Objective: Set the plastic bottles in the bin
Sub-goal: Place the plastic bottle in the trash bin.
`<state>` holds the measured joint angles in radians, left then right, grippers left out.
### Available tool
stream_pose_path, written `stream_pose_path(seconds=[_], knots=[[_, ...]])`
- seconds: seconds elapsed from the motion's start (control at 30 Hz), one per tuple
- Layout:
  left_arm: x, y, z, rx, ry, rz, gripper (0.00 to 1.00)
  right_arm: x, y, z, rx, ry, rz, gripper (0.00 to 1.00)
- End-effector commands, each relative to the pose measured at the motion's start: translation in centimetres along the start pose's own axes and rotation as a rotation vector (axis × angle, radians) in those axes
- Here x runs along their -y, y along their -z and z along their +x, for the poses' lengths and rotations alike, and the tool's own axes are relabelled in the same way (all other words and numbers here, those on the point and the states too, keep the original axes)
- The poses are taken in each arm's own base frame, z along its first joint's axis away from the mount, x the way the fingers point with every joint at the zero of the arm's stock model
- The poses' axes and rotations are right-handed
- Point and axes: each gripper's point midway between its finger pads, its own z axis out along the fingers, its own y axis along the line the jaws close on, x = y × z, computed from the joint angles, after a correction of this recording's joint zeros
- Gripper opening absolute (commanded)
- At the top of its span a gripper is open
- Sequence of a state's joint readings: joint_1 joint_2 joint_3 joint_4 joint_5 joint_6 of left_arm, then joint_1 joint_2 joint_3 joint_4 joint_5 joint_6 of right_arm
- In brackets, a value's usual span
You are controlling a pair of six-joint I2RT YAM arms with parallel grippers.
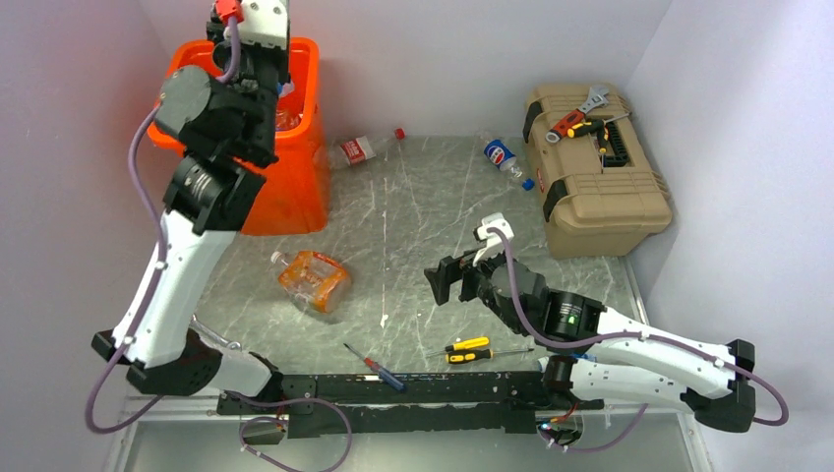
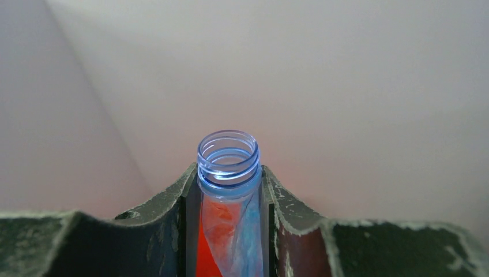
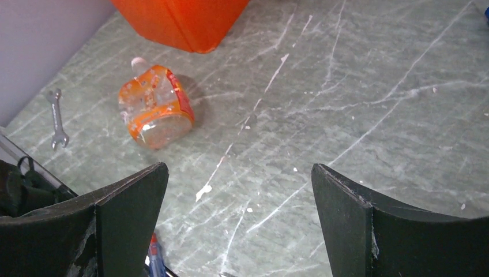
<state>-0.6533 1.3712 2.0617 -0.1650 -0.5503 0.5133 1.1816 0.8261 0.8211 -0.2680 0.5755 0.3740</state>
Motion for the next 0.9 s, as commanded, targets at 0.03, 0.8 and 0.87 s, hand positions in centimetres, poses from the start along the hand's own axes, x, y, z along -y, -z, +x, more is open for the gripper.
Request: stream_pose_path(seconds=[0.03, 0.8, 0.87], knots=[[-5.5, -1.5, -2.4, 0.130, -0.064, -0.219, 0.00, 0.1, 0.3, 0.6, 0.019, -0.031, -0.022, 1.00], [-5.2, -5.3, 31.3, -0.600, 0.281, -0.145, 0.00, 1.3, 1.6, 2.7, 0.016, -0.064, -0.045, 1.00], [-3.5, -5.3, 32.4, -0.607, 0.338, -0.057, 0.00, 1.1, 1.4, 2.8, 0.012, -0.064, -0.047, 1.00]])
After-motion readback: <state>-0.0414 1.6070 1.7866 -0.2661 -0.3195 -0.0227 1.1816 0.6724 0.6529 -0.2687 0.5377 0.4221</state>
